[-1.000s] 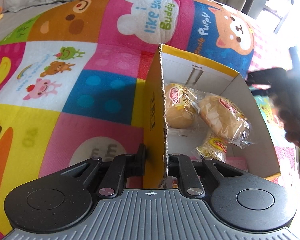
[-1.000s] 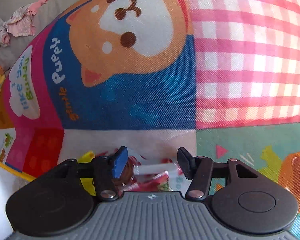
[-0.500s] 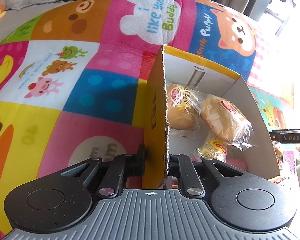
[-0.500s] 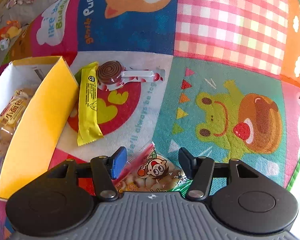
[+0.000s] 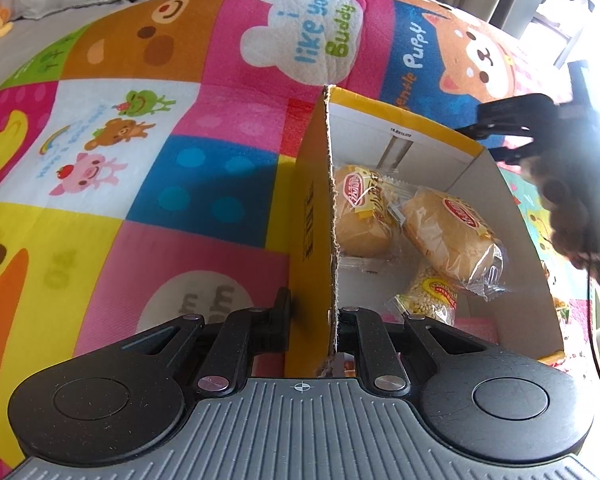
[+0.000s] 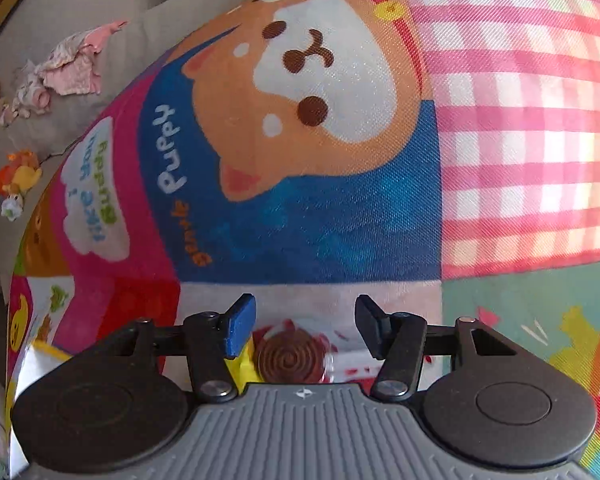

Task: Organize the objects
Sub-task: 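Move the right tool to the candy pile and grasp the yellow wrapped bar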

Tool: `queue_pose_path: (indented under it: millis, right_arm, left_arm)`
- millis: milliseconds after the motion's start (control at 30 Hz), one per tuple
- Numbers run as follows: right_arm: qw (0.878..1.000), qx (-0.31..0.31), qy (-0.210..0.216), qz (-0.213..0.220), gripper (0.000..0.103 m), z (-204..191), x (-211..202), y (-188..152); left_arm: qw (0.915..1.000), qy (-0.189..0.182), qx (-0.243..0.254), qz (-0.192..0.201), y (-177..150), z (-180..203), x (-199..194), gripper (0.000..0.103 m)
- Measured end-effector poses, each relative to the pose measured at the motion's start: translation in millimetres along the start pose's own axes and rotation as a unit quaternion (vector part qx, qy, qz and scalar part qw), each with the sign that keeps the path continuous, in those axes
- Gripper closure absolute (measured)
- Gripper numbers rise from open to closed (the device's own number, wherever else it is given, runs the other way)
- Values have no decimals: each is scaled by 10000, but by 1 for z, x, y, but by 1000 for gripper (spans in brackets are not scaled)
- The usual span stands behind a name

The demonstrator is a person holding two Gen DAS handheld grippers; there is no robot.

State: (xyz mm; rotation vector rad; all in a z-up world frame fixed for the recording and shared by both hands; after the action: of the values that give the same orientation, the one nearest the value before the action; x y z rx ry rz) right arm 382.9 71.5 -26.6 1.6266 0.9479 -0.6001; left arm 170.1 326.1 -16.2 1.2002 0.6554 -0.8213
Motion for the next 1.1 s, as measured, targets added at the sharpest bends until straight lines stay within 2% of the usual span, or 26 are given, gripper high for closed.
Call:
queue_pose_path:
  millis: [33, 100, 167, 267, 367, 467, 533, 600, 733, 867, 967, 1000, 1033, 1100]
  right_arm:
    - [9999, 103, -40, -77, 60, 3, 8, 3]
    - [9996, 151, -62, -229, 65, 8, 17, 2]
    - [9992, -206, -103, -341, 66, 6, 15, -8]
    - [9956, -825, -98, -440, 66, 3, -1, -36]
    - [9913, -1196, -58, -547, 66, 10, -25, -69]
    - [9856, -1533, -194, -692, 66, 19, -50, -99]
    - [9811, -1762, -415, -680, 65, 25, -64, -110]
    - [9787, -1941, -417, -527, 65, 23, -80, -114]
    - [9827, -1824, 104, -287, 65, -1, -94, -108]
    - [9873, -1503, 427, -285, 65, -22, -72, -90]
    - [9915, -1227, 241, -357, 63, -22, -43, -81]
    - [9930, -1049, 363, -416, 64, -21, -37, -80]
    - [9939, -869, 485, -476, 67, -20, -35, -81]
    - [9946, -809, 456, -459, 74, -18, -40, -85]
  left_arm:
    - [10000, -5, 3, -4, 0, 0, 0, 88]
    - [10000, -31, -14, -15, 0, -1, 0, 87]
    - [10000, -36, -34, -23, 0, 0, 2, 87]
    - [10000, -12, -38, -10, 0, 0, 3, 87]
    - [10000, -37, -44, -10, -1, 0, 3, 87]
    - [10000, -53, -62, -8, 0, -2, 4, 86]
    - [9999, -56, -88, -4, 0, -2, 5, 86]
    - [9999, -57, -123, 6, 0, -3, 5, 86]
    - [9999, -21, -160, 8, 0, -2, 5, 86]
    - [9999, 34, -164, -22, -1, -2, 6, 87]
    - [9999, 43, -154, -40, -1, -2, 6, 87]
    - [9999, 39, -143, -42, -1, -2, 6, 87]
    - [9999, 30, -135, -38, -1, -2, 6, 87]
    - [9999, 21, -149, -38, -1, -2, 6, 87]
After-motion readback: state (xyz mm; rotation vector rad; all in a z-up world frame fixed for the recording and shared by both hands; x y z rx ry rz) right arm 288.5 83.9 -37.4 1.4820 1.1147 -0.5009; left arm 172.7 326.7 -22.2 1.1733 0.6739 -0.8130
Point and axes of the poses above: each gripper's, at about its wrist camera, not at the fingertips, and x roughly the way its jaws point, z to its right, y to its top, the point moved 9 cm from there along x, roughly the way its jaws point
